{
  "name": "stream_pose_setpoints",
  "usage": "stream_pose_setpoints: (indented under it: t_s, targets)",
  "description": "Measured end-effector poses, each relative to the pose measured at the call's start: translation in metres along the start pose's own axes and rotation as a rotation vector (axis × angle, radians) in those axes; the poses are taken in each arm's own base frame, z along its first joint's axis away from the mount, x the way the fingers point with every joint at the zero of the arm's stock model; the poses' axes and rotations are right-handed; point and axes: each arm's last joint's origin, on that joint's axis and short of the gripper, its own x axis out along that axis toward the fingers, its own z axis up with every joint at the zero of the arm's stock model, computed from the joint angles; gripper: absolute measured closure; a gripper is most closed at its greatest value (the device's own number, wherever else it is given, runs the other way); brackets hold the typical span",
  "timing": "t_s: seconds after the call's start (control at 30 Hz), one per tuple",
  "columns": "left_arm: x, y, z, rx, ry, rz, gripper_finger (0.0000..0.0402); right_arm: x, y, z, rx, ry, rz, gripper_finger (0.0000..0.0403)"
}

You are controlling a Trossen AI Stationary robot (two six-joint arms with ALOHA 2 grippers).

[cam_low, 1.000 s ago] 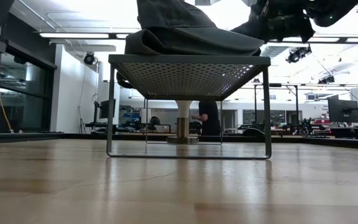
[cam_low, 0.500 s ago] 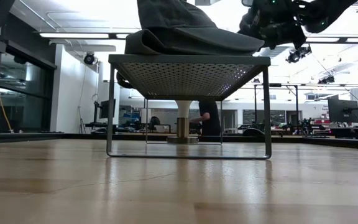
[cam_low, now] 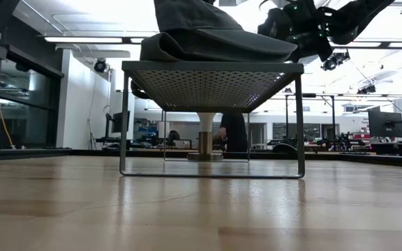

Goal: Pick & Place hat
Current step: Stack the black cap on the black cap on the shelf

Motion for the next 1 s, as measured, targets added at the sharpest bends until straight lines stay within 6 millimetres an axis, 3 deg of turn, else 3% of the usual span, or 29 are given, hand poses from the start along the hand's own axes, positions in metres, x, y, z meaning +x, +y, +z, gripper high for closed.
stream_pose_setpoints:
  t_s: [0.3, 0.6, 0.77, 1.0]
  targets:
    - [0.004, 0.001, -0.004, 0.009, 0.034, 0.026, 0.04, 0.006, -0.006, -0.008, 0.068, 0.037, -0.025, 0.0403]
    - [0.003, 0.0, -0.006, 0.16, 0.092, -0.016, 0.0368, 0.006, -0.007, -0.011, 0.086, 0.071, -0.034, 0.0403]
    - [-0.009, 0.001, -0.006, 0.233, 0.11, 0.004, 0.0357, 0.006, -0.007, -0.016, 0.077, 0.112, -0.037, 0.0403]
    - [-0.046, 0.001, -0.002, 0.381, 0.067, 0.034, 0.0356, 0.01, -0.001, -0.021, 0.018, 0.152, -0.016, 0.0403]
